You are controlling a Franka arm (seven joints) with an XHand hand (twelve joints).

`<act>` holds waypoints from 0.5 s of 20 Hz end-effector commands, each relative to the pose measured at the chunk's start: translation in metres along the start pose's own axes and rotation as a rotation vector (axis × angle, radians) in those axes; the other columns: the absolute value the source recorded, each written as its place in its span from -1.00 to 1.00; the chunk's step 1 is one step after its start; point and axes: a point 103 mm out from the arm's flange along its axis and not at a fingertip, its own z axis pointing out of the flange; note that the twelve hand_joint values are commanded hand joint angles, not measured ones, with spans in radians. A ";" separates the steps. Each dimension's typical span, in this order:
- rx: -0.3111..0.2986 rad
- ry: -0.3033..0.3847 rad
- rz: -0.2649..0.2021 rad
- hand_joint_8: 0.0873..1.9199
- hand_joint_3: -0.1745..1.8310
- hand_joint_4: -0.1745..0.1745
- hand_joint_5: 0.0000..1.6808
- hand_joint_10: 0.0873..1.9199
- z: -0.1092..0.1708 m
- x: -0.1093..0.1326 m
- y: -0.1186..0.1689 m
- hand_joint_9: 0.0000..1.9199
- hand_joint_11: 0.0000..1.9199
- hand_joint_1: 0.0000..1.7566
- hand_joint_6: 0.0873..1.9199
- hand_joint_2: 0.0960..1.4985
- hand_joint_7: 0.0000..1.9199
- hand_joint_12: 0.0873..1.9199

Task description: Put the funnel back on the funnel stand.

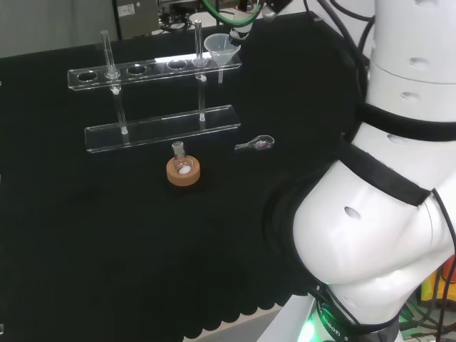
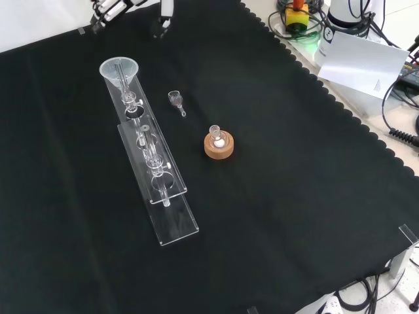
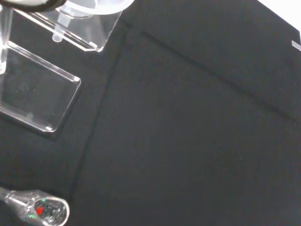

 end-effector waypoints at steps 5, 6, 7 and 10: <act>-0.058 0.216 0.004 -0.42 -0.32 -0.30 -0.88 -0.28 0.013 0.017 -0.091 -0.66 -0.78 -0.27 -1.00 -0.23 -0.89 0.41; -0.059 0.230 0.005 -0.41 -0.32 -0.30 -0.87 -0.28 0.015 0.019 -0.097 -0.65 -0.77 -0.27 -1.00 -0.23 -0.88 0.41; -0.058 0.244 0.006 -0.41 -0.32 -0.30 -0.87 -0.29 0.017 0.020 -0.104 -0.65 -0.77 -0.27 -1.00 -0.23 -0.87 0.41; -0.058 0.268 0.007 -0.40 -0.32 -0.30 -0.86 -0.29 0.020 0.027 -0.120 -0.64 -0.77 -0.27 -1.00 -0.23 -0.85 0.41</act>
